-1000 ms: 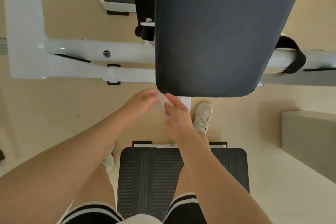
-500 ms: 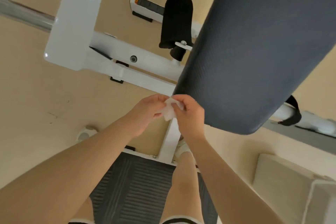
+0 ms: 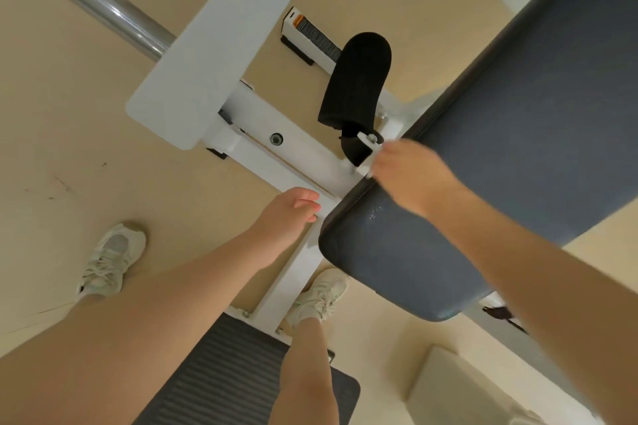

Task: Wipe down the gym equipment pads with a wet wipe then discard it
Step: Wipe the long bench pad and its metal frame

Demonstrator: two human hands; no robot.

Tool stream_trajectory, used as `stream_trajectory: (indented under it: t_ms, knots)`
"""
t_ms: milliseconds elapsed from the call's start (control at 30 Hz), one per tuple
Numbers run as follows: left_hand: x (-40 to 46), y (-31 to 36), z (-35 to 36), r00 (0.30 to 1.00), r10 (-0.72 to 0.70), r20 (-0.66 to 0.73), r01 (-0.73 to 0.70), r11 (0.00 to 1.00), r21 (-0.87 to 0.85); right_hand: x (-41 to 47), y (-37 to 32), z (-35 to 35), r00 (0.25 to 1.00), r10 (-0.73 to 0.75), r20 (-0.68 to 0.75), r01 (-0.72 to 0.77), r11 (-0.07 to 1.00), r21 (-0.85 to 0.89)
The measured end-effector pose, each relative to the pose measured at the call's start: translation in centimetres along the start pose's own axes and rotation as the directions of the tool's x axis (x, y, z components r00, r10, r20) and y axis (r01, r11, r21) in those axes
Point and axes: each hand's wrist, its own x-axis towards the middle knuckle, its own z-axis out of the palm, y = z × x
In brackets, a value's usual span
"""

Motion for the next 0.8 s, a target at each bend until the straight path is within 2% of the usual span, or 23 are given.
stream_trajectory:
  t_ms: [67, 133, 233, 333, 433, 500, 567, 633, 700, 800]
  knots:
    - [0.5, 0.8, 1.0, 0.997, 0.065, 0.032, -0.068, 0.993, 0.092, -0.3, 4.4, -0.8, 0.976, 0.192, -0.099, -0.186, 0.98, 0.063]
    - [1.4, 1.7, 2.7, 0.986, 0.155, 0.063, -0.166, 0.96, 0.225, -0.7, 6.2, -0.9, 0.949, 0.25, -0.19, -0.25, 0.968, 0.025]
    - [2.6, 3.2, 5.6, 0.966, 0.248, 0.076, -0.257, 0.875, 0.411, -0.7, 2.8, 0.0, 0.981, 0.117, -0.155, -0.123, 0.992, -0.033]
    - [3.9, 3.4, 6.6, 0.939, 0.343, -0.031, -0.28, 0.81, 0.515, -1.2, -0.4, 1.6, 0.995, -0.008, -0.101, 0.012, 0.999, 0.037]
    - [4.7, 3.4, 6.2, 0.949, 0.313, -0.049, -0.238, 0.806, 0.542, -1.5, 2.9, 0.9, 0.994, -0.046, -0.095, 0.039, 0.996, -0.075]
    - [4.8, 3.8, 6.1, 0.955, 0.292, -0.042, -0.221, 0.8, 0.558, -1.5, 6.2, 0.2, 0.977, 0.06, -0.206, -0.078, 0.994, -0.081]
    - [4.7, 4.0, 6.3, 0.955, 0.291, -0.054, -0.21, 0.795, 0.569, -1.7, 9.0, 0.3, 0.913, 0.2, -0.356, -0.237, 0.97, -0.062]
    - [4.6, 4.2, 6.4, 0.955, 0.29, -0.057, -0.204, 0.787, 0.583, -1.8, 9.6, 0.6, 0.849, 0.32, -0.421, -0.35, 0.937, 0.004]
    - [4.6, 4.3, 6.5, 0.959, 0.279, -0.048, -0.199, 0.785, 0.586, -1.5, 7.8, 0.3, 0.855, 0.363, -0.369, -0.384, 0.923, 0.02]
    - [4.0, 4.4, 6.2, 0.963, 0.268, -0.043, -0.193, 0.786, 0.587, -1.7, 3.4, 0.7, 0.933, 0.259, -0.249, -0.268, 0.963, -0.002]
